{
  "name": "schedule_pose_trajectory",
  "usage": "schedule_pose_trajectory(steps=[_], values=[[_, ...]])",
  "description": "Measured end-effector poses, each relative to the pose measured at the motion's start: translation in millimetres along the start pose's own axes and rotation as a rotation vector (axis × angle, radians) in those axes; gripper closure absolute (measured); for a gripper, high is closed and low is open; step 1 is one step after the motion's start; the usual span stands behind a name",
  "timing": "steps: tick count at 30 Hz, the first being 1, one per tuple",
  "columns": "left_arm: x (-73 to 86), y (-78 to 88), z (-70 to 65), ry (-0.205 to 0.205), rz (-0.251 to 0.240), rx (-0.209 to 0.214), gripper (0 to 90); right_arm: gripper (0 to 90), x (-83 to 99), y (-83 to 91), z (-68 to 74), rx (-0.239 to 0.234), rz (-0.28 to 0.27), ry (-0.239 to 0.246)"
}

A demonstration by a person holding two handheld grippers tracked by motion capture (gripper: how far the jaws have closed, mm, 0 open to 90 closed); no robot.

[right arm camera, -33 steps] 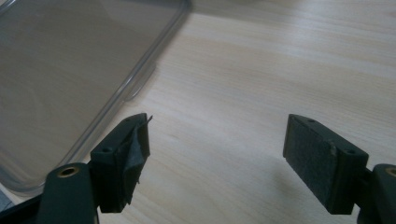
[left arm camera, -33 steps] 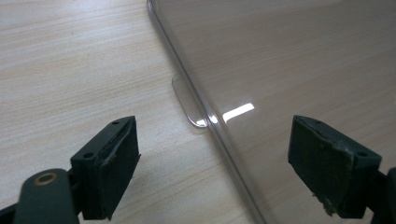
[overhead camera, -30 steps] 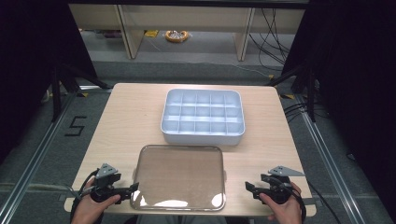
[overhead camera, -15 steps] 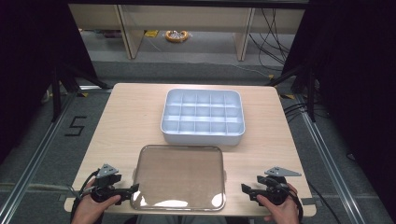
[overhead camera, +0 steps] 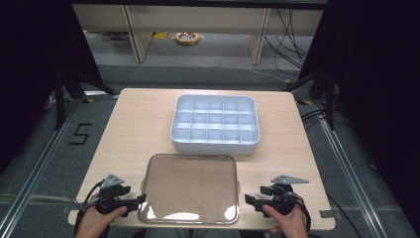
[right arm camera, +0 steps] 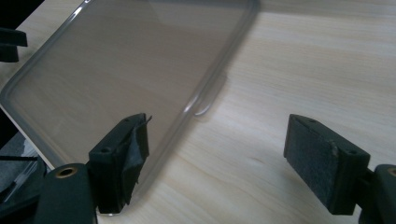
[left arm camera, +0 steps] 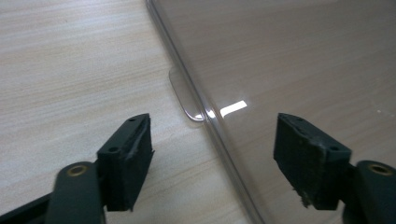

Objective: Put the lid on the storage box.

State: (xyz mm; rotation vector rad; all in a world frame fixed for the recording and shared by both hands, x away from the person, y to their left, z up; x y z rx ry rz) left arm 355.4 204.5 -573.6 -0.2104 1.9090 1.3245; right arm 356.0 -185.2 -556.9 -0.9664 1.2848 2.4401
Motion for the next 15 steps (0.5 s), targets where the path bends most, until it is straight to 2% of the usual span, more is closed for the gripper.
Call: schedule_pose_trajectory(steps=[1, 5, 6, 7, 11, 13, 15], values=[[-0.4, -0.2, -0.4, 0.006, -0.003, 0.004, 30.6, 24.3, -1.6, -2.1, 3.1, -0.014, -0.002, 0.002], [0.3, 0.1, 0.7, 0.006, -0.003, -0.006, 35.2, 24.2, -6.6, -10.1, 8.4, -0.019, 0.007, 0.003], [0.5, 0.5, 1.2, 0.005, 0.0, -0.007, 35.7, 24.2, -5.7, -11.1, 12.2, -0.013, 0.023, -0.038], [-0.5, 0.0, 1.4, 0.005, -0.008, -0.005, 37.1, 24.1, -7.6, -14.3, 10.1, -0.013, 0.016, -0.008], [-0.7, -1.7, 4.6, 0.017, 0.0, -0.007, 39.8, 24.0, -9.1, -20.9, 13.9, -0.031, 0.028, 0.006], [-2.6, -3.1, 4.7, 0.033, -0.011, -0.006, 42.1, 23.9, -9.2, -23.2, 15.3, -0.028, 0.038, -0.01], [-3.4, -4.8, 4.9, 0.025, -0.006, -0.003, 44.1, 23.9, -11.5, -25.9, 16.2, -0.034, 0.031, -0.003]])
Point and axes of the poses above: each handheld gripper's, and its own axes: y roughly backward along the jaws, x roughly out of its underside, z roughly to its left, the point moved 10 cm from there along -y, roughly forward along the jaws, and after that the axes turned 4 degrees about -y, right-handed, at the moved point
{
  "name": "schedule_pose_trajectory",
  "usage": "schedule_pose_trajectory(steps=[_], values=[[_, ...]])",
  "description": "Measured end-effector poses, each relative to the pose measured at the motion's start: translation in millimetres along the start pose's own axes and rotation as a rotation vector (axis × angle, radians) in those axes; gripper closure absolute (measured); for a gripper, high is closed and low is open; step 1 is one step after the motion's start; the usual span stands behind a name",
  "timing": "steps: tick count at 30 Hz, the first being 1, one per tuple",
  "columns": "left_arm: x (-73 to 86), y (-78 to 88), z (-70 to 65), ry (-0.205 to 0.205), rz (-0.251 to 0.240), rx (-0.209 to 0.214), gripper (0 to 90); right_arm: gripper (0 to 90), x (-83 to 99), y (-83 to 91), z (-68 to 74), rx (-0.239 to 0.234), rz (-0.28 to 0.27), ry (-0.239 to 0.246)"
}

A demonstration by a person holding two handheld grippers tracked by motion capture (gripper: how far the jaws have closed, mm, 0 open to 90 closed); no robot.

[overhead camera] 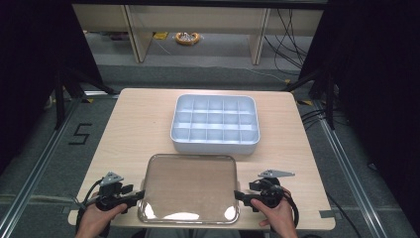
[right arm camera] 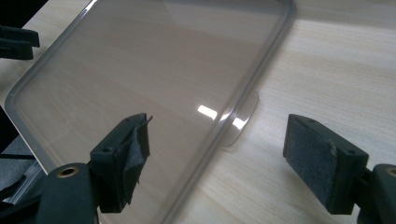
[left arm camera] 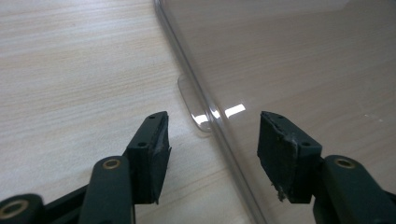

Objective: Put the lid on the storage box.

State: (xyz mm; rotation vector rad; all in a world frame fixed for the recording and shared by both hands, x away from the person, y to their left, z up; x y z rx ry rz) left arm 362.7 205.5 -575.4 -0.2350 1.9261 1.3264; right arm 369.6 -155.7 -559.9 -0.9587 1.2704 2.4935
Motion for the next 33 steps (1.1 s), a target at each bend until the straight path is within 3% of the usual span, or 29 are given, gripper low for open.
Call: schedule_pose_trajectory(steps=[2, 3, 10, 13, 15, 16, 18, 23, 24, 26, 30, 31, 32, 33], values=[[-2.8, -2.4, -0.5, -0.002, -0.008, 0.002, 45.1, 23.9, -0.3, -0.3, -2.7, 0.025, 0.001, 0.005], [-3.5, -4.0, -0.6, -0.005, -0.007, 0.001, 46.2, 23.9, -0.7, -0.9, -1.0, 0.003, 0.001, 0.008], [-4.2, -12.8, -0.2, -0.01, 0.015, 0.004, 49.9, 24.5, -5.0, -4.9, -3.7, 0.016, -0.004, -0.013], [-4.5, -16.5, -3.6, 0.006, 0.017, 0.019, 50.9, 24.5, -6.5, -8.7, -6.1, 0.022, -0.006, -0.014], [-5.3, -17.3, -6.8, 0.005, 0.021, 0.023, 51.5, 24.8, -6.1, -10.0, -4.0, 0.01, 0.007, -0.045], [-4.2, -16.9, -7.2, -0.013, 0.035, 0.02, 51.3, 25.0, -6.4, -11.2, -4.3, 0.018, 0.007, -0.048], [-4.4, -17.8, -11.1, -0.003, 0.026, 0.031, 52.1, 25.4, -7.8, -13.9, -2.3, -0.007, 0.002, -0.046], [-4.2, -18.9, -16.5, -0.035, 0.02, 0.041, 52.6, 26.7, -7.4, -21.7, -3.9, -0.002, 0.005, -0.098], [-4.0, -18.8, -16.8, -0.036, 0.022, 0.043, 52.7, 27.5, -7.0, -23.6, -5.9, 0.002, -0.005, -0.134], [-5.1, -19.7, -18.0, -0.026, 0.01, 0.044, 52.8, 27.4, -7.6, -24.8, -6.1, -0.002, -0.011, -0.138], [-3.3, -18.6, -16.5, -0.058, 0.028, 0.039, 53.0, 26.1, -8.3, -24.8, -3.8, -0.017, -0.025, -0.162], [-3.6, -18.8, -16.9, -0.055, 0.024, 0.037, 53.0, 24.6, -8.3, -25.9, -5.2, 0.001, -0.033, -0.188], [-4.3, -19.2, -17.7, -0.045, 0.016, 0.035, 52.8, 24.2, -8.5, -25.0, -4.8, -0.024, -0.061, -0.257], [-5.4, -20.0, -18.4, -0.034, 0.001, 0.032, 52.8, 24.2, -8.5, -25.0, -4.8, -0.024, -0.061, -0.257]])
Point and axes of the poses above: each handheld gripper's, and its own axes: y roughly backward along the jaws, x roughly out of its underside, z roughly to its left, the point moved 10 cm from there along -y, roughly forward along the jaws, and after that the axes turned 4 degrees about -y, right-handed, at the moved point
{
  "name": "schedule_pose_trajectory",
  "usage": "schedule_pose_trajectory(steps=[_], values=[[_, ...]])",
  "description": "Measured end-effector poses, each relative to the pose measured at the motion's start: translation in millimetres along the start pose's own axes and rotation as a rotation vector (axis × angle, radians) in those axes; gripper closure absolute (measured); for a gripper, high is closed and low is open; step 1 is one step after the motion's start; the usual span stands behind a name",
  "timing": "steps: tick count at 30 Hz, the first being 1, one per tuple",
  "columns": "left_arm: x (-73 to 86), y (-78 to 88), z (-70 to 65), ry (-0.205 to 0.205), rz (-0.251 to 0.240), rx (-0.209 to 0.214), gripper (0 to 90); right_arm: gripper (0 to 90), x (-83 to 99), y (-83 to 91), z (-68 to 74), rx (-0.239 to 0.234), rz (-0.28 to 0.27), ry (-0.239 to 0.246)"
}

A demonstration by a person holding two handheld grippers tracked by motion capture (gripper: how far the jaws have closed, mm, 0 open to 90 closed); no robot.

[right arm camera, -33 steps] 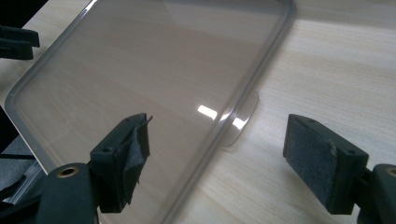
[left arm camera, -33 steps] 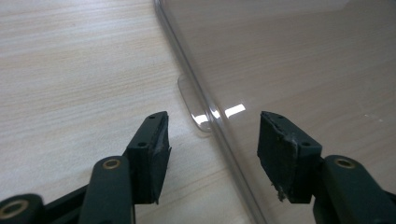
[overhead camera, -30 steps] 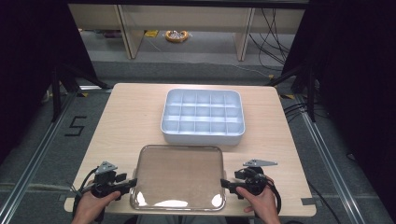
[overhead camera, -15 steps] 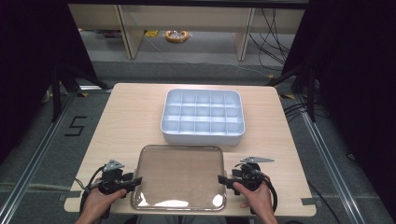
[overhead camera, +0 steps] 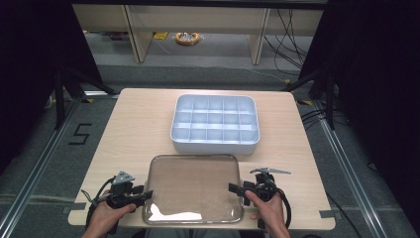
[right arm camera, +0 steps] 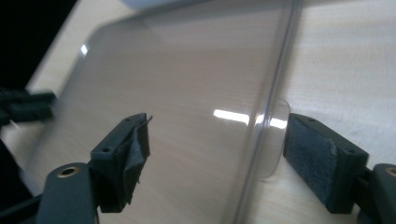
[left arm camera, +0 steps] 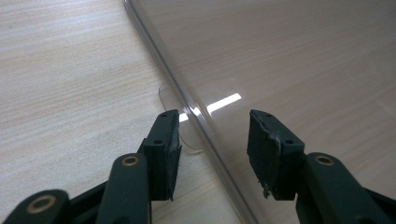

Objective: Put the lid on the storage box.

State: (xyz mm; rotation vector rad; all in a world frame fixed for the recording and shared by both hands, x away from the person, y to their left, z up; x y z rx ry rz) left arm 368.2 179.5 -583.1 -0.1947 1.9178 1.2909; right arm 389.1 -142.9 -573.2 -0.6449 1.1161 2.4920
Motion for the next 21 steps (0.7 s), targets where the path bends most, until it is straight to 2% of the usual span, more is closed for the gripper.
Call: schedule_pose_trajectory(steps=[1, 2, 4, 6, 7, 9, 10, 11, 12, 13, 14, 15, 17, 18, 21], values=[[0.5, 0.4, 0.3, -0.001, 0.007, 0.002, 52.7, 24.7, 0.2, 0.6, 0.1, -0.013, -0.014, -0.032], [3.3, 2.8, 2.6, -0.031, 0.035, 0.004, 52.7, 27.5, 3.1, 3.8, 1.5, -0.044, -0.018, -0.099], [3.1, 2.9, 2.8, -0.025, 0.03, 0.0, 52.7, 29.1, 3.0, 3.1, -0.2, -0.049, -0.035, -0.084], [3.7, 3.6, 4.8, -0.035, 0.035, -0.004, 52.5, 35.4, 6.4, 6.7, -0.1, -0.037, -0.026, -0.114], [3.8, 4.2, 5.0, -0.032, 0.036, 0.0, 52.3, 36.8, 6.2, 6.7, -0.3, -0.051, -0.032, -0.085], [4.3, 5.0, 7.1, -0.028, 0.033, -0.01, 51.9, 41.3, 9.0, 8.8, -0.4, -0.062, -0.027, -0.115], [4.5, 5.3, 6.9, -0.024, 0.035, 0.0, 51.7, 44.3, 12.7, 12.9, 6.2, -0.078, -0.01, -0.192], [5.3, 6.0, 8.9, -0.028, 0.037, -0.009, 51.7, 45.0, 10.7, 11.2, 0.6, -0.088, -0.04, -0.118], [5.4, 6.4, 8.1, -0.011, 0.037, -0.004, 51.7, 47.7, 12.0, 12.1, 0.6, -0.083, -0.038, -0.154], [6.3, 7.4, 9.1, -0.011, 0.044, -0.004, 51.7, 50.1, 11.7, 13.5, 2.0, -0.104, -0.046, -0.15], [5.9, 7.3, 10.0, -0.017, 0.038, -0.004, 51.7, 51.0, 14.4, 16.9, 7.0, -0.1, -0.019, -0.22], [5.5, 6.9, 9.8, -0.012, 0.026, -0.001, 51.7, 51.9, 14.6, 17.3, 7.9, -0.111, -0.016, -0.226], [6.7, 8.3, 11.6, -0.016, 0.038, -0.004, 51.6, 55.1, 14.4, 17.5, 4.3, -0.131, -0.047, -0.173], [7.2, 8.8, 10.9, -0.003, 0.043, 0.0, 51.3, 55.1, 16.1, 17.4, 4.0, -0.132, -0.042, -0.177], [7.6, 9.3, 12.9, -0.004, 0.045, -0.012, 51.0, 56.2, 19.1, 18.7, 6.7, -0.147, -0.039, -0.194]])
Point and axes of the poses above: each handheld gripper's, and its own axes: y roughly backward along the jaws, x roughly out of its underside, z roughly to its left, the point moved 10 cm from there along -y, roughly forward along the jaws, and after that the axes turned 4 degrees about -y, right-handed, at the moved point
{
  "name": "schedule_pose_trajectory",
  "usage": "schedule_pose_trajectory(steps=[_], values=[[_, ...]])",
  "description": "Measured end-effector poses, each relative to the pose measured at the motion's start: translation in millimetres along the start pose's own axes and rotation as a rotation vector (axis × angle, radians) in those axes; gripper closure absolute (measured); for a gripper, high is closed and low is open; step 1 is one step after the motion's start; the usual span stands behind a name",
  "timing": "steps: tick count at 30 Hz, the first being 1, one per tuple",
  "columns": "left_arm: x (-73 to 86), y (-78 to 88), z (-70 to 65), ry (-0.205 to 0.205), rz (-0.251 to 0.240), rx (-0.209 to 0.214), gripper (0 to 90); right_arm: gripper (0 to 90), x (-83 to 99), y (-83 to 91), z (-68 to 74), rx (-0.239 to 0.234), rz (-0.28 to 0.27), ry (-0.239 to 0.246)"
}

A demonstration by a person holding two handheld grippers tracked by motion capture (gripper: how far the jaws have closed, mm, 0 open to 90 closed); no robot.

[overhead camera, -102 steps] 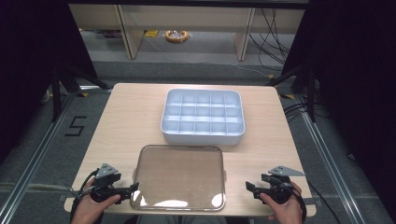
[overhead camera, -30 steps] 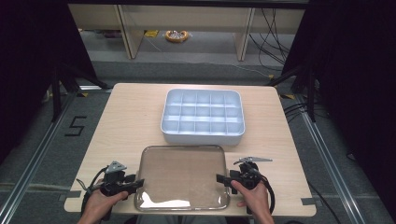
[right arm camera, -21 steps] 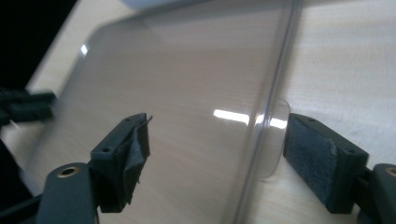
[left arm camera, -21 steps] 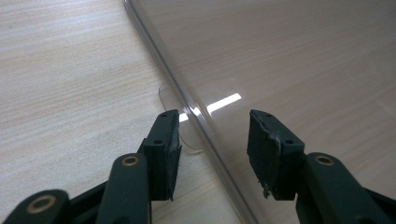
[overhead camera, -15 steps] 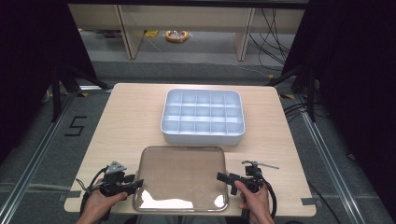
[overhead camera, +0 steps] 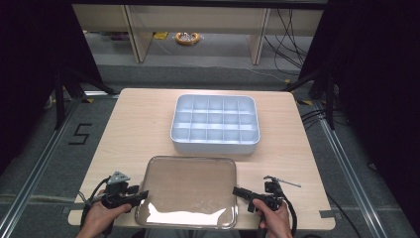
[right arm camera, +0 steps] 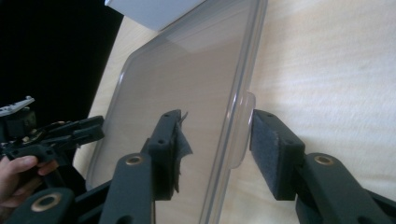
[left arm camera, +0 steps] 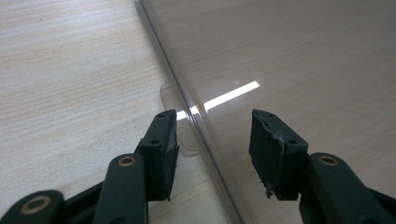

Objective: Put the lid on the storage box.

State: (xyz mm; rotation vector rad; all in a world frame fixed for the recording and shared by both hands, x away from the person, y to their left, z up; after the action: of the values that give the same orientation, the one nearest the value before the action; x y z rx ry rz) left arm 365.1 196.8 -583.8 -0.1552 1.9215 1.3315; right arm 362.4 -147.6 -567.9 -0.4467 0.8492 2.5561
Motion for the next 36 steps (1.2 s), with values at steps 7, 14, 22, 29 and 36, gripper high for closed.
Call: schedule_pose_trajectory(steps=[7, 14, 22, 29, 36], values=[[0.6, 0.4, 0.6, -0.013, 0.003, -0.004, 50.8, 55.6, 7.8, 2.3, 4.1, -0.032, 0.025, -0.118], [0.3, -0.1, -1.4, -0.025, -0.002, 0.009, 51.6, 57.1, 18.9, -10.5, 7.7, -0.041, 0.057, -0.145], [-0.5, -0.4, -2.3, -0.001, -0.015, 0.037, 50.5, 64.5, 13.2, -9.5, 14.9, -0.006, 0.027, 0.04], [-2.0, -2.3, -7.1, 0.015, -0.036, 0.064, 41.1, 65.7, 8.3, -2.4, 24.8, -0.036, -0.002, 0.193], [-3.9, -1.4, -1.6, 0.056, -0.047, 0.101, 31.3, 67.7, 9.3, -1.7, 29.9, -0.071, 0.01, 0.218]])
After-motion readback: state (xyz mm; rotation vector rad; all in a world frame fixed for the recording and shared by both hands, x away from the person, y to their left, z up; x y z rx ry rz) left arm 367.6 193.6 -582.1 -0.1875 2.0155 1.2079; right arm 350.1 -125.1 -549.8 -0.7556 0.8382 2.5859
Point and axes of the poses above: each handheld gripper's, and its own axes: y roughly backward along the jaws, x roughly out of its underside, z roughly to its left, the point moved 10 cm from there along -y, roughly forward along the jaws, and after that the axes turned 4 degrees about -y, right-handed, at the moved point
